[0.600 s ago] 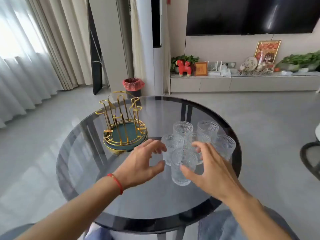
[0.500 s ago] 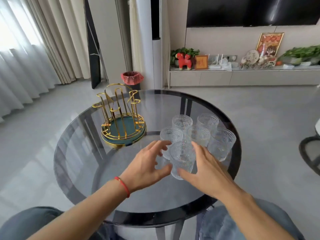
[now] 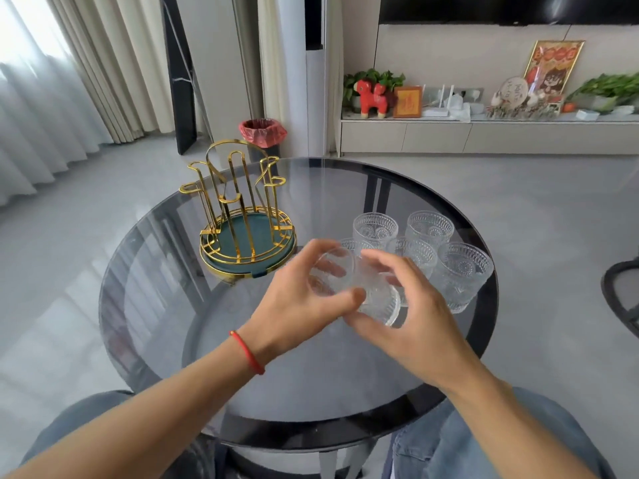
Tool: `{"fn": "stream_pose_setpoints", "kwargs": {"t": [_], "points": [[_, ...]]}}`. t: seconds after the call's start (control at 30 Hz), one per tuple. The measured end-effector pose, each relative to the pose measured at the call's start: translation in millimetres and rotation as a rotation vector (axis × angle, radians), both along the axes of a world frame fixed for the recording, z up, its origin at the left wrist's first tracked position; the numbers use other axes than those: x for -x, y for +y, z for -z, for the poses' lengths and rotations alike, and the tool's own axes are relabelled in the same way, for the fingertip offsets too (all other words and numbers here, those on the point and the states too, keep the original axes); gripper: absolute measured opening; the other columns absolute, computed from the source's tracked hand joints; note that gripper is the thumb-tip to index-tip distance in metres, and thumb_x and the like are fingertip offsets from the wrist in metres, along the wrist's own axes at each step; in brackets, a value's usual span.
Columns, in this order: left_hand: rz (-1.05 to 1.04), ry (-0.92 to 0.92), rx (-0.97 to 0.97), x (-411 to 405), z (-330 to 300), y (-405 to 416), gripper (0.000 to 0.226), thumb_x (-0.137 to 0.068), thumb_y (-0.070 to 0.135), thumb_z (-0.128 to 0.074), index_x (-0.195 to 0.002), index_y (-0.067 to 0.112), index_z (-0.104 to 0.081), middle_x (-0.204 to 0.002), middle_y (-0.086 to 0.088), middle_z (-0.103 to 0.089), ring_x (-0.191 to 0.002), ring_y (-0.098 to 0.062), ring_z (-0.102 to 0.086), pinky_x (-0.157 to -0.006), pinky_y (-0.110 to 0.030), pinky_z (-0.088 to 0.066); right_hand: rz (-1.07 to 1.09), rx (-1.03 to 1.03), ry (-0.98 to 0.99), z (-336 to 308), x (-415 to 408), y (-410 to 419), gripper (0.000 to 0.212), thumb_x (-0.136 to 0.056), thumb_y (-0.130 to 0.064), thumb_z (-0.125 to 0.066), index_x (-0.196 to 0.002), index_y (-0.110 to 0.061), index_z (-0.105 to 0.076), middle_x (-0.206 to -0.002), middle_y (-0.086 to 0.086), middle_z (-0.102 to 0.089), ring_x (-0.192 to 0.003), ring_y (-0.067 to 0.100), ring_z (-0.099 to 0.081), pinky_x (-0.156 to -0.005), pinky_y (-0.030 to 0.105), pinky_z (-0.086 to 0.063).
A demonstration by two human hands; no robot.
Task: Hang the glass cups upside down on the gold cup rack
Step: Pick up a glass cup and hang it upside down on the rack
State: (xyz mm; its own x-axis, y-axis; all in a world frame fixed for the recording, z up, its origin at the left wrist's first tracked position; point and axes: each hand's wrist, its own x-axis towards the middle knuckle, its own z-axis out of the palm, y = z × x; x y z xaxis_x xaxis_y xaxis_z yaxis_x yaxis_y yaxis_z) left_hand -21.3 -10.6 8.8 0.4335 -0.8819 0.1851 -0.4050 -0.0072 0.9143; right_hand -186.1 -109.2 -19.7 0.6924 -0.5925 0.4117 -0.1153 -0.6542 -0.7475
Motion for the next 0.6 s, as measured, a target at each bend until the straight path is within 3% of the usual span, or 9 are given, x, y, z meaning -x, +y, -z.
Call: {"fn": "stream_pose_setpoints", "kwargs": {"t": [0.1,0.23,0.27,0.37,0.47,0.53,0.6], "points": [[0.019,0.491,0.083,-28,-8,-2,0.056,-0.07,0.032,-0.071,-0.119,0.008,-0.06,-0.114,-0.019,-0.065,-0.103,-0.035,-0.066,-0.065,-0.04,-0.061,0.007,-0.126,-0.107,-3,-15,4,0.052,-0.093,-0.049,-0.064,-0.142,-0.036,-0.053,-0.145,-0.019,-0.053,-0.14,0.005,-0.047,-0.107,0.014,-0.04],[0.052,0.784,0.151,-55,0,-2,0.052,-0.082,0.021,-0.054,-0.128,-0.003,-0.051,-0.118,-0.019,-0.056,-0.109,-0.037,-0.056,-0.068,-0.043,-0.06,-0.077,-0.376,-0.06,-10,-44,7,0.049,-0.101,-0.06,-0.051,-0.149,-0.051,-0.042,-0.144,-0.031,-0.049,-0.123,-0.024,-0.049,-0.09,-0.001,-0.042],[0.049,0.823,0.153,-60,3,-2,0.056,-0.081,0.021,-0.053,-0.131,-0.003,-0.049,-0.119,-0.019,-0.055,-0.109,-0.037,-0.056,-0.068,-0.044,-0.06,-0.07,-0.373,-0.044,-12,-51,6,0.052,-0.099,-0.06,-0.051,-0.149,-0.05,-0.042,-0.143,-0.029,-0.05,-0.121,-0.024,-0.051,-0.09,0.002,-0.044],[0.067,0.919,0.167,-72,10,-2,0.065,-0.073,0.025,-0.057,-0.133,-0.001,-0.049,-0.121,-0.019,-0.058,-0.109,-0.036,-0.059,-0.073,-0.047,-0.059,-0.04,-0.345,-0.028,-19,-70,3,0.05,-0.095,-0.058,-0.062,-0.142,-0.05,-0.049,-0.137,-0.019,-0.059,-0.12,-0.004,-0.062,-0.099,0.024,-0.051],[0.141,0.974,0.165,-78,18,-2,0.05,-0.077,0.035,-0.063,-0.121,0.012,-0.057,-0.114,-0.013,-0.068,-0.102,-0.027,-0.069,-0.082,-0.048,-0.057,-0.055,-0.309,0.001,-29,-84,0,0.049,-0.084,-0.057,-0.072,-0.13,-0.053,-0.056,-0.125,-0.019,-0.066,-0.115,0.007,-0.067,-0.094,0.032,-0.054],[0.142,0.9,0.12,-83,23,-3,0.042,-0.094,0.044,-0.054,-0.121,0.013,-0.059,-0.112,-0.007,-0.072,-0.099,-0.024,-0.071,-0.082,-0.046,-0.057,-0.057,-0.272,0.027,-39,-91,-4,0.051,-0.078,-0.059,-0.076,-0.125,-0.049,-0.06,-0.117,-0.014,-0.072,-0.111,0.012,-0.069,-0.094,0.043,-0.058],[0.049,0.708,0.043,-94,27,-4,0.046,-0.101,0.053,-0.043,-0.124,0.018,-0.063,-0.114,-0.005,-0.074,-0.102,-0.026,-0.071,-0.082,-0.046,-0.06,-0.03,-0.219,0.031,-50,-95,-12,0.052,-0.073,-0.061,-0.078,-0.121,-0.048,-0.063,-0.109,-0.013,-0.076,-0.107,0.01,-0.071,-0.092,0.049,-0.059]]}}
